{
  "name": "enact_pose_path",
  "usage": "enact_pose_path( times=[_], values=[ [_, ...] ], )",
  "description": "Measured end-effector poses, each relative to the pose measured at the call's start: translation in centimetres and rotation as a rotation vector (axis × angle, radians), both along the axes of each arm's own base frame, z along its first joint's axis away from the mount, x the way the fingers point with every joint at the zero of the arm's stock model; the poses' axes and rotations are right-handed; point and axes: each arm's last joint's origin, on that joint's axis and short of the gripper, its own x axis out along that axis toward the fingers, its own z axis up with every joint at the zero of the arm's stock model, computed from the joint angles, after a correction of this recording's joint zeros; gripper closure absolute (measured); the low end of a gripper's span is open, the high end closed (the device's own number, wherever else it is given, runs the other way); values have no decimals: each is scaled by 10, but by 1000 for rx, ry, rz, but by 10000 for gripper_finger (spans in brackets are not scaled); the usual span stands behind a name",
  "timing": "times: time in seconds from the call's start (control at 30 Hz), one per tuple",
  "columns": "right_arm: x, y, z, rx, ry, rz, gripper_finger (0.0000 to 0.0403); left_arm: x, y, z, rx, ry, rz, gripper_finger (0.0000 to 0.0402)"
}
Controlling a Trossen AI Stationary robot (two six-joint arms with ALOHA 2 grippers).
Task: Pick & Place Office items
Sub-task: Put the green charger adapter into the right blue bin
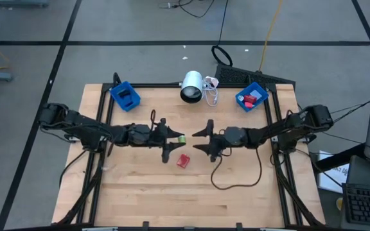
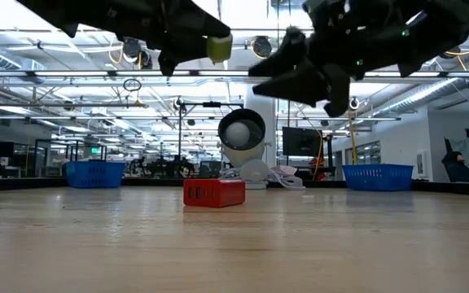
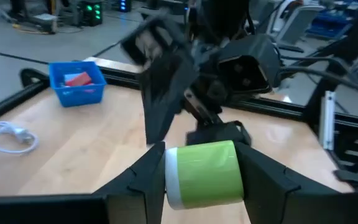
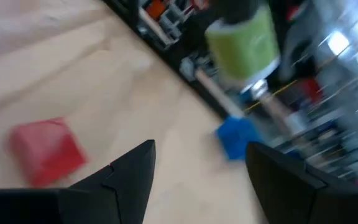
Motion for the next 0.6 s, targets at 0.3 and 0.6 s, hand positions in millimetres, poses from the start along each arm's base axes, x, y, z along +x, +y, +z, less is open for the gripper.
enact_pose_path(
  times=[0.3,0.6],
  values=[
    [-1,24,18,-238,-191,150,151,0,0,0,-43,3,-7,240],
    [1,20,18,-215,-208,157,128,4,-2,-1,-82,-39,-21,239]
  ],
)
